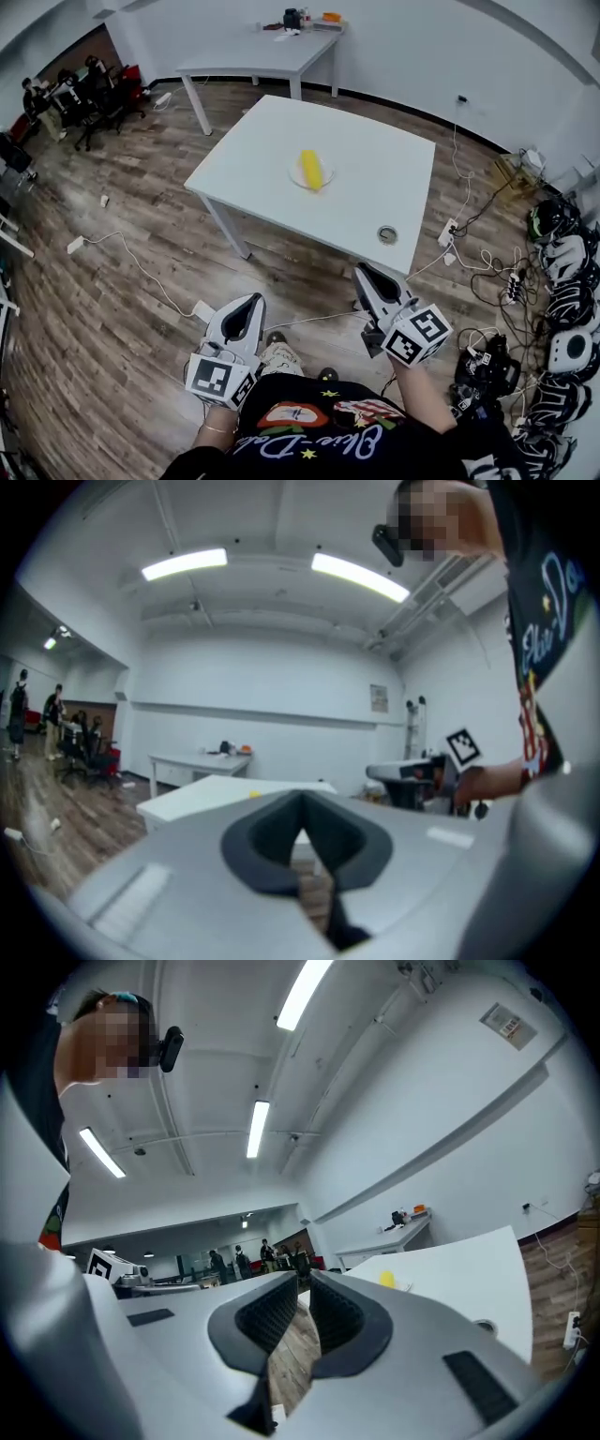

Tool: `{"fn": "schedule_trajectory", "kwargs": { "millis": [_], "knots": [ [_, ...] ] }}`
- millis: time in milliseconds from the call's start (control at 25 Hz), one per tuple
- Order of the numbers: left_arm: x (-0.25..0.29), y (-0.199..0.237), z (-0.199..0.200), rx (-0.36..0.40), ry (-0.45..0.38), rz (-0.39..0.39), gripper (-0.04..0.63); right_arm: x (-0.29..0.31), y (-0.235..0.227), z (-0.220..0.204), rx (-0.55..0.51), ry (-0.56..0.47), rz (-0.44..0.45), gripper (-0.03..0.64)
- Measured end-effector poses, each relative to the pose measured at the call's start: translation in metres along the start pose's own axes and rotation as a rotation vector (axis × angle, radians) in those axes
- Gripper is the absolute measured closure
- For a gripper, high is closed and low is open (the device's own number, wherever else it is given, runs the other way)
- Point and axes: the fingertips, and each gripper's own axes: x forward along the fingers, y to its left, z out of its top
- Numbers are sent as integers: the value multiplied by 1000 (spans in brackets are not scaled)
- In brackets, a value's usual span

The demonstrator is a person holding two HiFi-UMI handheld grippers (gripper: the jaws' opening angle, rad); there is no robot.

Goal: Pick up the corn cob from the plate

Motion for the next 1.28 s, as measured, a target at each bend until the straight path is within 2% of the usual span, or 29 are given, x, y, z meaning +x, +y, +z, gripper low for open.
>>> {"fn": "schedule_trajectory", "kwargs": {
  "millis": [120, 320, 480, 640, 760, 960, 1160, 1280],
  "knots": [
    [55, 50, 0, -6, -28, -22, 598, 63, -33, -5, -20, 15, -20, 598],
    [163, 144, 18, 16, -70, -112, 598, 189, -97, 4, -110, 44, -89, 585],
    [235, 202, 32, 18, -51, -216, 598, 277, -155, -8, -164, 152, -215, 465],
    [281, 250, 32, -11, -15, -276, 598, 344, -203, -45, -203, 350, -291, 383],
    [306, 271, 28, -42, 7, -307, 598, 373, -231, -73, -218, 488, -314, 352],
    [333, 288, 30, -70, 11, -330, 598, 390, -273, -109, -222, 678, -372, 348],
    [343, 290, 34, -96, -9, -307, 598, 378, -291, -150, -146, 811, -378, 341],
    [346, 284, 35, -101, -10, -308, 598, 377, -295, -156, -107, 835, -385, 339]
  ]
}}
